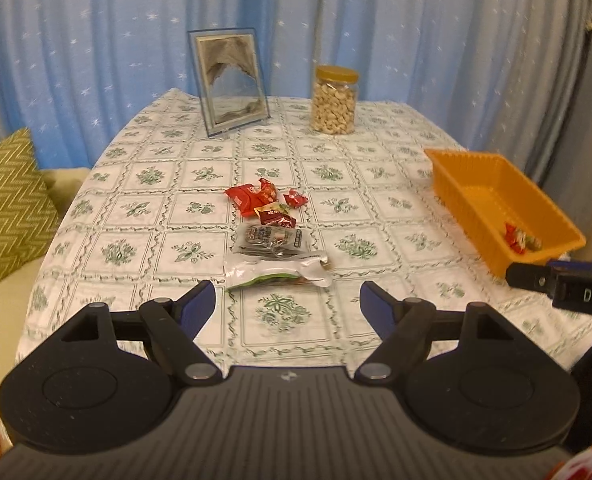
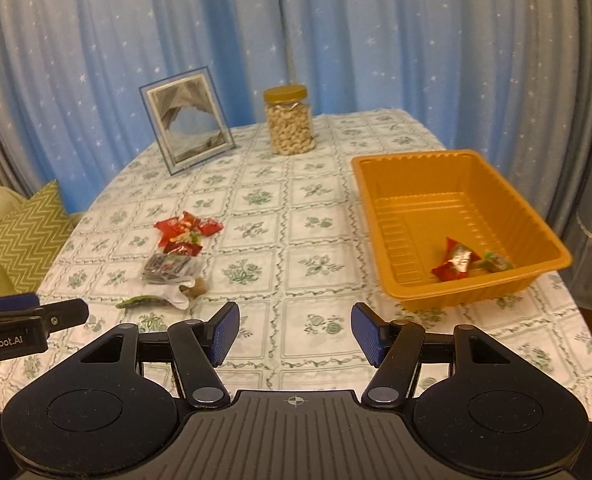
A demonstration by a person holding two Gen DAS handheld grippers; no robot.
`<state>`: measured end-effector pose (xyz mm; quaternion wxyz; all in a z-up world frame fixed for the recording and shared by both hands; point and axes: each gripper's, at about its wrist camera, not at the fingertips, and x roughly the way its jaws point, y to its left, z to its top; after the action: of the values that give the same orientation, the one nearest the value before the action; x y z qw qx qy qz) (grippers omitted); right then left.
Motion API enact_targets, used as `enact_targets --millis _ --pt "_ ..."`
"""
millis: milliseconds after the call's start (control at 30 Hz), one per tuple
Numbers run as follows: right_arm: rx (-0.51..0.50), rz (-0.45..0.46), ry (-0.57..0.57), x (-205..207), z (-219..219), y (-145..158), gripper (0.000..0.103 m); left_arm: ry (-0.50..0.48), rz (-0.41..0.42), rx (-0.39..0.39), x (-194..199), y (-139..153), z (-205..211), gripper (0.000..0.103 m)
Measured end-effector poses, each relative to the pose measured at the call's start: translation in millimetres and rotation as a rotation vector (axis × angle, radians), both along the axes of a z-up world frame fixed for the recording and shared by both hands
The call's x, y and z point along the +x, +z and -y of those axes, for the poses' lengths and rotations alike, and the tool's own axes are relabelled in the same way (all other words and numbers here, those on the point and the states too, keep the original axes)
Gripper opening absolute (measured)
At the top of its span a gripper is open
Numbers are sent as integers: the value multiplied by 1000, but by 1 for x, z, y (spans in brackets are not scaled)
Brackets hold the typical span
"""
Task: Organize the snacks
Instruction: 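Move both tools back toward the snack pile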
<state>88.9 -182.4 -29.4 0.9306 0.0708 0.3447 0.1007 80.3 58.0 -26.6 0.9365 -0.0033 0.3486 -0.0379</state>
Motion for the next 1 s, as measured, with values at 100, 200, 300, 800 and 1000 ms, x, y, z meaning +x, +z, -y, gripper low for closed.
enact_targets --millis 100,200,300,800,1000 --pt "-4 0 37 10 -8 -8 62 -79 -15 33 14 -8 -4 77" --pt "-11 3 84 23 -16 -15 62 -175 -26 72 29 -18 -6 77" --pt "-28 -1 140 39 -26 -23 62 -272 -41 131 45 -30 -9 75" --pt "-74 -74 240 114 -58 -63 62 -666 -101 284 125 -81 -9 45" --pt "-78 -94 246 120 -66 -69 62 -750 -131 332 137 -94 -1 41"
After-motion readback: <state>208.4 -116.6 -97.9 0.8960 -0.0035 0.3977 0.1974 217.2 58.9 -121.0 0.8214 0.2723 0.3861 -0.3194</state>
